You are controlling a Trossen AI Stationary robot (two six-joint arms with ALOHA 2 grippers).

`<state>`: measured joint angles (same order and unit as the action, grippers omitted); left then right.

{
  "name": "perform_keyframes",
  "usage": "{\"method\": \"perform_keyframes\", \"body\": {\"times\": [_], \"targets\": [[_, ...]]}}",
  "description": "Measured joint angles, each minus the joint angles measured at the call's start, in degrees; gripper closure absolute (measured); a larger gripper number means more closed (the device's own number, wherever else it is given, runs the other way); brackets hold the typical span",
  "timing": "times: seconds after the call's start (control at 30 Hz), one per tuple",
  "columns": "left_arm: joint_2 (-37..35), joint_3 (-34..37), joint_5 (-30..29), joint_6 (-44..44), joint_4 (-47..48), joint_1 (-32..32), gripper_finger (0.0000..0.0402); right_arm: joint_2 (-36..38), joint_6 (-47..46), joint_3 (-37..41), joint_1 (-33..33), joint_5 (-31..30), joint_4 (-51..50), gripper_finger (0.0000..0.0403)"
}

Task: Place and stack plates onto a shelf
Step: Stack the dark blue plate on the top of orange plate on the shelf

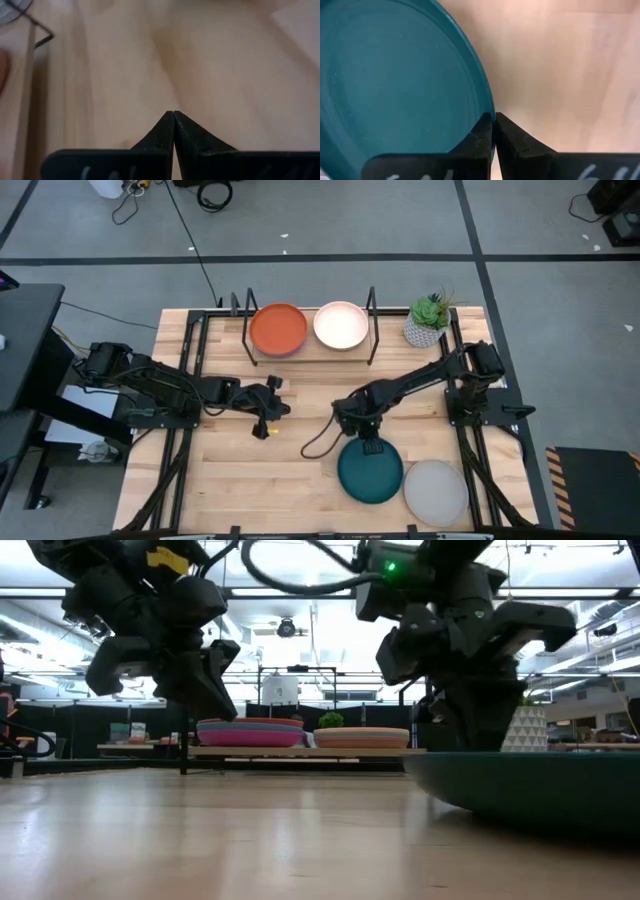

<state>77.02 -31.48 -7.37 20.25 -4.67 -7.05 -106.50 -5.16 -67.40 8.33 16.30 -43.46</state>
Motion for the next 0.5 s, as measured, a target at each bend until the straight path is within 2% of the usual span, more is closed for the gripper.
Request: {"method": "perform_keyframes", "body": {"times": [0.2,0.33,0.5], "targets": [[0.0,0.0,5.8,5.4,-1.5,0.0,0.0386,2.2,3.5,0.0,-5.3,4.7,-0.2,0.0385],[1.4,0.0,6.2,10.0,-3.5,-0.8,0.0386,4.8,5.6,0.0,-9.9,8.9,0.4,0.0385],[5.8,0.0,5.9,17.6,-11.2,-3.8,0.0373,5.5,5.0,0.0,-15.0,12.6,1.7,0.0385]]}}
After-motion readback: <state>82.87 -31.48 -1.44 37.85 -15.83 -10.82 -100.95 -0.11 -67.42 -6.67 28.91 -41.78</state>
